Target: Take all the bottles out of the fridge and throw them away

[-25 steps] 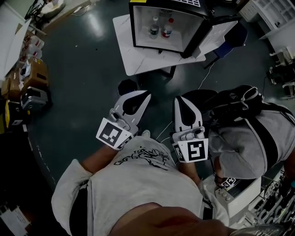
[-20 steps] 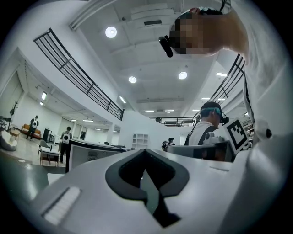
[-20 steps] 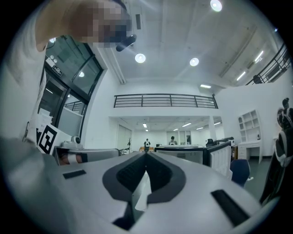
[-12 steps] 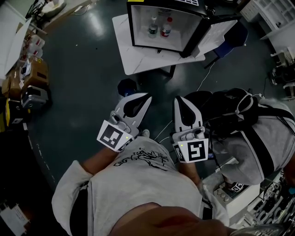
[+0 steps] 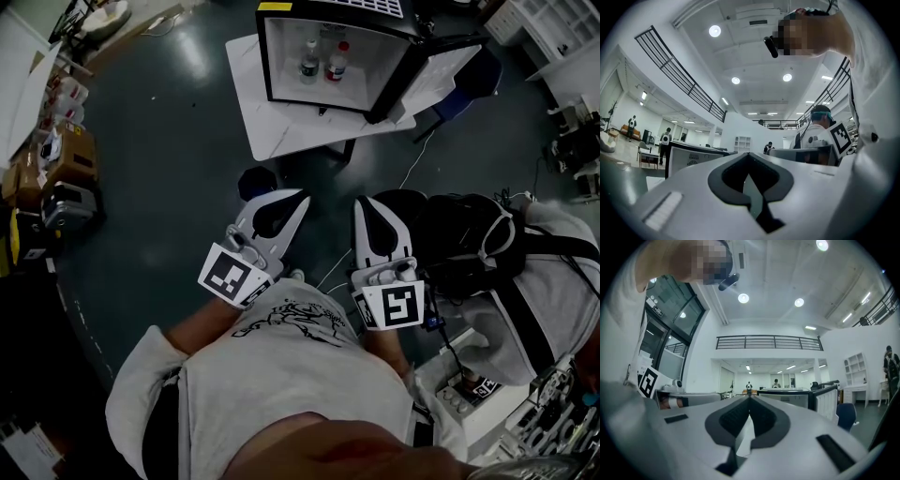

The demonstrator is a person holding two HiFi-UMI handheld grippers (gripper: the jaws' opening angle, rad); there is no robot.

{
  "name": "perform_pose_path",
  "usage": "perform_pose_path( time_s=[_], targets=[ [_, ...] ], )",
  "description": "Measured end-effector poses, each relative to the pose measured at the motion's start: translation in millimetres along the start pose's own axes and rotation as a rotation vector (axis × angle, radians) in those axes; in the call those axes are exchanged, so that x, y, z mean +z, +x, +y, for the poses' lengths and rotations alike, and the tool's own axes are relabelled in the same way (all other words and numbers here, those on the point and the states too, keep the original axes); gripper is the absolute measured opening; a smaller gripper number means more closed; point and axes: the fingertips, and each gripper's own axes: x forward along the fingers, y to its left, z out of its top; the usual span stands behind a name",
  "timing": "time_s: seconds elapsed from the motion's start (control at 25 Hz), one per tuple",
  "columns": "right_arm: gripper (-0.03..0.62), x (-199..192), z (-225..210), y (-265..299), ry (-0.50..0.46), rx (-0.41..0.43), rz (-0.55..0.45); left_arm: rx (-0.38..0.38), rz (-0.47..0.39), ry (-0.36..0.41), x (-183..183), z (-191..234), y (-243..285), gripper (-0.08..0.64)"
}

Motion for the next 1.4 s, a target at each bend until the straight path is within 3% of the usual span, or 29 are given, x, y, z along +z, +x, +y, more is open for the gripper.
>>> perform_pose_path(
  time_s=[0.44, 0.88, 1.4],
  targets=[
    [0.009, 6.0, 2.9, 34.3, -0.011, -0.012, -0.003, -0.018, -0.007, 0.01, 8.8, 32.4, 8.1, 0.009],
    [0.009, 0.0, -11.8, 92.4, -0.008, -0.023, 0.012, -0.015, -0.003, -0.003, 5.4, 89.7, 34.8, 0.009],
    [0.009, -1.3, 5.5, 160.1, -0.01, -0.013, 0.026, -0.022, -0.006, -0.009, 9.6, 160.1, 31.9, 0.009]
  ],
)
